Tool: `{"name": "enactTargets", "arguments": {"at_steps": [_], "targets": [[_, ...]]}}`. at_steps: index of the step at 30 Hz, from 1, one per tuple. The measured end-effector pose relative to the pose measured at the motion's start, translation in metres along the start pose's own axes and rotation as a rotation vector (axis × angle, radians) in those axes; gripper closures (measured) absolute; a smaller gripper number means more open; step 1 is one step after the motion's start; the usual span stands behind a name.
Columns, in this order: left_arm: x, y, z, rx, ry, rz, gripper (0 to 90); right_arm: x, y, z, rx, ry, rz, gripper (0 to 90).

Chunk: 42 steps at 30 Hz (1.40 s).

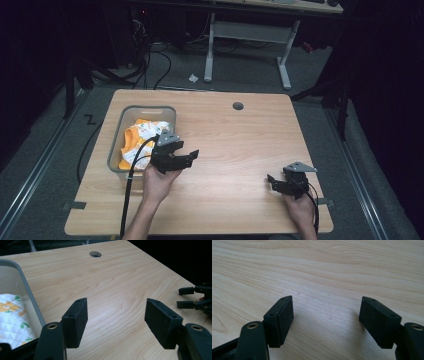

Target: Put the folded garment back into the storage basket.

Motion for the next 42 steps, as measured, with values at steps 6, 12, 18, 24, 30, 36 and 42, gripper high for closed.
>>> {"name": "enactTargets", "arguments": {"at_steps": [6, 12, 18, 24, 30, 36, 42], "targets": [[-0.006, -0.003, -0.004, -0.006, -0.005, 0.009, 34.1, 0.000, 0.000, 0.000, 0.000, 0.000, 0.000, 27.8], [-0.012, -0.007, -0.009, -0.013, -0.018, 0.016, 34.1, 0.000, 0.000, 0.000, 0.000, 0.000, 0.000, 27.8], [-0.023, -0.011, -0.015, -0.020, -0.031, 0.035, 34.1, 0.000, 0.000, 0.000, 0.000, 0.000, 0.000, 27.8], [-0.030, -0.017, -0.019, -0.020, -0.044, 0.044, 34.1, 0.000, 0.000, 0.000, 0.000, 0.000, 0.000, 27.8], [-0.036, -0.024, -0.021, -0.013, -0.054, 0.055, 34.1, 0.000, 0.000, 0.000, -0.001, 0.001, 0.001, 27.8], [-0.043, -0.030, -0.024, -0.006, -0.062, 0.061, 34.2, 0.000, 0.000, 0.000, -0.001, 0.001, 0.001, 27.9], [-0.054, -0.039, -0.029, -0.019, -0.063, 0.084, 34.2, 0.000, 0.000, 0.000, -0.001, 0.000, 0.001, 27.9]]}}
Point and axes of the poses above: each handheld gripper's, and its own axes: x roughly backward along the jaws, y roughly out of its top, z roughly to its left, the point moved 6 cm from there along -x, roughly forward along the jaws, and after that the axes turned 13 degrees about -y, right-handed, at the moved point
